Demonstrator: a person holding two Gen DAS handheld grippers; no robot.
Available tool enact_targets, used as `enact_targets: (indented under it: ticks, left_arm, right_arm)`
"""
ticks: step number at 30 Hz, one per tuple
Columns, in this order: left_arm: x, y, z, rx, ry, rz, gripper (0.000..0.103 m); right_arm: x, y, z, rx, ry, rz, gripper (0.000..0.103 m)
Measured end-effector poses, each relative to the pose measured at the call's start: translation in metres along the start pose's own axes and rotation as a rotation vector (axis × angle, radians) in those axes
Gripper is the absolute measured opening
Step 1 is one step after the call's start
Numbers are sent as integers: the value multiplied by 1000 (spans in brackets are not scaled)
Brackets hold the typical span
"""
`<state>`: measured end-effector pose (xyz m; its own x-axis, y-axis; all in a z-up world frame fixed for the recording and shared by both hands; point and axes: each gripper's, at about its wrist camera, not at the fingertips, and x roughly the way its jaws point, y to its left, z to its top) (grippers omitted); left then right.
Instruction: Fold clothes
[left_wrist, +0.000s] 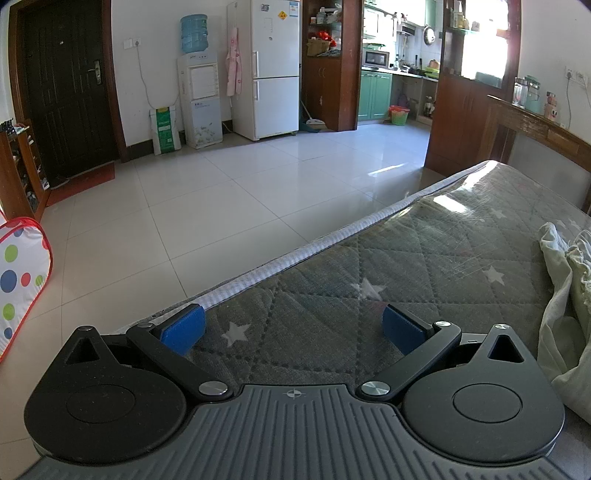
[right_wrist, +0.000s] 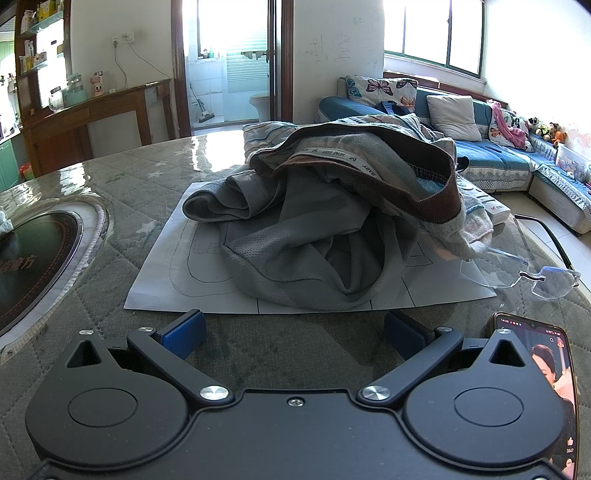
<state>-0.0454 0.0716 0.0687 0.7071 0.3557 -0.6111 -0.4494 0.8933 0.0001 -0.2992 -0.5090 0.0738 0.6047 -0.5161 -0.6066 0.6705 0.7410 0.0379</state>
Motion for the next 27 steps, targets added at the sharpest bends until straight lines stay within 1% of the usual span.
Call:
enact_targets:
  ticks: [27]
  left_arm:
    - [0,0,0,0,1,0,103]
  right_arm:
    - [3,2,1,0,0,0,103]
